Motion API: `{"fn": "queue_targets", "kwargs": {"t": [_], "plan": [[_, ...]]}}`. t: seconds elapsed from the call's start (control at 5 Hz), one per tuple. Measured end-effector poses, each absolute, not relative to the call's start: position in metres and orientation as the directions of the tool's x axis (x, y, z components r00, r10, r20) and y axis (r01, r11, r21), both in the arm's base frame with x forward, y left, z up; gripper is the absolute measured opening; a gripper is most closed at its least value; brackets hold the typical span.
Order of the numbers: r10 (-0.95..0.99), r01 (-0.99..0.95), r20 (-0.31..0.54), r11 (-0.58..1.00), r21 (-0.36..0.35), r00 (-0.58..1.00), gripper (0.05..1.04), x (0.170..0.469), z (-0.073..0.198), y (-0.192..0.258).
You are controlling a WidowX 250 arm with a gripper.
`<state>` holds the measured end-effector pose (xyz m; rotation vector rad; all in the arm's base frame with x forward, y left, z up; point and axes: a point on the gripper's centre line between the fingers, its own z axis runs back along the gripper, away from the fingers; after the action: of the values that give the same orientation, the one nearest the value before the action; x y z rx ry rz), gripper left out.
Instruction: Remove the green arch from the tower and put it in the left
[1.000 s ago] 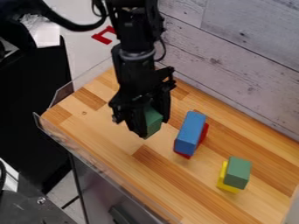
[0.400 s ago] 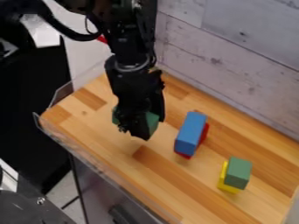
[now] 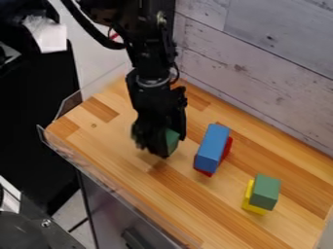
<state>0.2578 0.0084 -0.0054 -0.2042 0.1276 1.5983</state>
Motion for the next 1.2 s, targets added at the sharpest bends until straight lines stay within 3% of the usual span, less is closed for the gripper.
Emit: {"fn": "queue_targets", "kwargs": {"t": [0.4,0.6,0.8,1.0,1.2], "plan": [[0.967,-0.996,-0.247,-0.077,-0.035,-0.066,0.598,0.263,-0.019,0.004],[0.966,-0.995,-0.249,-0.087,-0.042,-0.074,0.675,0.264,-0.020,0.007],[0.962,-0.996,-0.264,-0.087,-0.034,-0.075,0.955,0.266,-0.017,0.005],[0.958,-0.996,-0.277,-0.089,-0.026,-0.079,1.000,0.265,-0.016,0.003],[0.967,-0.997,-0.254,-0.015,-0.074,0.005,0.999,0.275,0.007,0.004]]}}
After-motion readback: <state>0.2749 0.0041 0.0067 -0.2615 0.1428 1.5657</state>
